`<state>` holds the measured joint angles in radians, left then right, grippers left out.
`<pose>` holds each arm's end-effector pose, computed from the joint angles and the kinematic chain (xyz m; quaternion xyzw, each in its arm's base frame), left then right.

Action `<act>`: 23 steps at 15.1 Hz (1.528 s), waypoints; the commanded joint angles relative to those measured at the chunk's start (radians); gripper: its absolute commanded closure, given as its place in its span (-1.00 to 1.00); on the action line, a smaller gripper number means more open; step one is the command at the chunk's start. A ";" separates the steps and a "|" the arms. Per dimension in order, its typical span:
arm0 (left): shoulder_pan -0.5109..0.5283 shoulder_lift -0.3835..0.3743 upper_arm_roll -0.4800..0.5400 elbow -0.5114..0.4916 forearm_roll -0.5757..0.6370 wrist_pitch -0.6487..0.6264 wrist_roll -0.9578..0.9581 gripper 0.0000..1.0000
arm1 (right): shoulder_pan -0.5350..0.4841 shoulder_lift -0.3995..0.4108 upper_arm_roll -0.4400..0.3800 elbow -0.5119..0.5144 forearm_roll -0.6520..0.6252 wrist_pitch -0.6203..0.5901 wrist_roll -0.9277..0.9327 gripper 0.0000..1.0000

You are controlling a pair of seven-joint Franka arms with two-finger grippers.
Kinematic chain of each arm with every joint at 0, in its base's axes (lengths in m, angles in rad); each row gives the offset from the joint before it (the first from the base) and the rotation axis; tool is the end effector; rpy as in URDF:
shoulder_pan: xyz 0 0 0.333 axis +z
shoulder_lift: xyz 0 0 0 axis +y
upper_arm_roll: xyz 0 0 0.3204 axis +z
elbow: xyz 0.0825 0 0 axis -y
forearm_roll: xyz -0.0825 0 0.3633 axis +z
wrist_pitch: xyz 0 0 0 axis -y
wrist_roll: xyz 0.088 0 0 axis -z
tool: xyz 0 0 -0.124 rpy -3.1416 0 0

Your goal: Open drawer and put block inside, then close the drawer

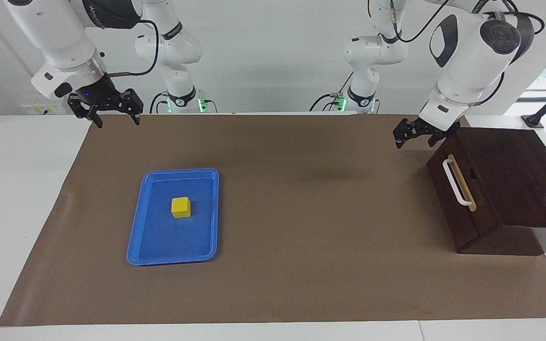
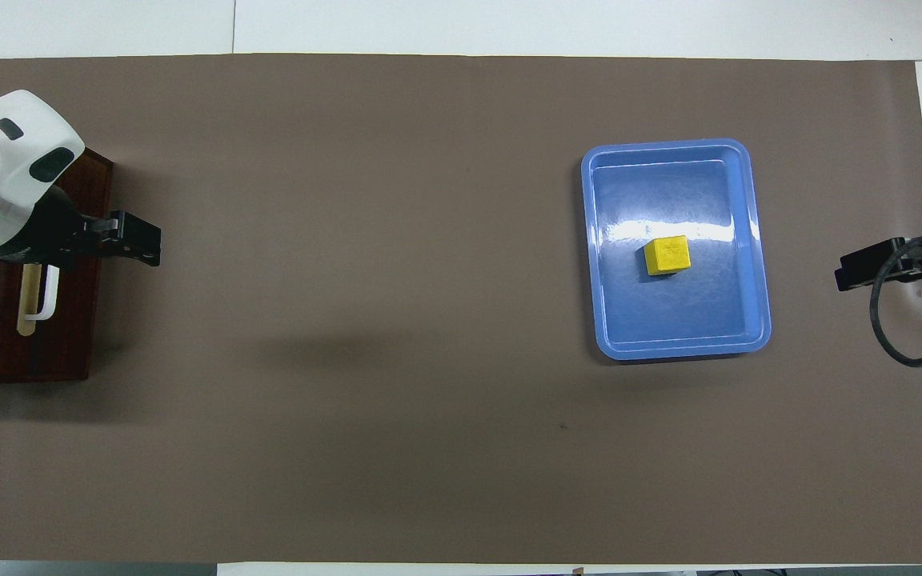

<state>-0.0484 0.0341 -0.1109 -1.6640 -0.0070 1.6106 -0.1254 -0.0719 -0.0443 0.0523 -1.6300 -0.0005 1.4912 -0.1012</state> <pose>0.5341 -0.0858 0.5550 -0.9989 0.0167 0.0440 0.0009 0.5086 -0.0094 0.6020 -0.9981 -0.0407 0.0473 0.0014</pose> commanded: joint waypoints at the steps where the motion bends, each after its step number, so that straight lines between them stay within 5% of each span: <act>1: -0.022 -0.003 0.025 0.004 -0.017 0.005 0.013 -1.00 | -0.014 -0.026 0.008 -0.034 -0.018 0.023 -0.005 -1.00; 7: -0.014 -0.007 0.019 -0.002 -0.011 0.044 0.015 -1.00 | -0.013 -0.029 0.004 -0.046 -0.030 0.058 -0.078 -1.00; 14: -0.021 -0.014 0.020 -0.109 0.085 0.196 0.056 -1.00 | -0.055 -0.077 0.001 -0.270 -0.047 0.294 -0.150 -1.00; 23: 0.065 0.056 0.020 -0.284 0.361 0.500 0.156 -1.00 | -0.083 0.127 0.003 -0.295 0.012 0.423 0.272 -1.00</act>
<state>-0.0265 0.0843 -0.0963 -1.9111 0.3190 2.0306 -0.0351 -0.1422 0.0451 0.0447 -1.9234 -0.0244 1.8880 0.0666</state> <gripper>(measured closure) 0.000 0.000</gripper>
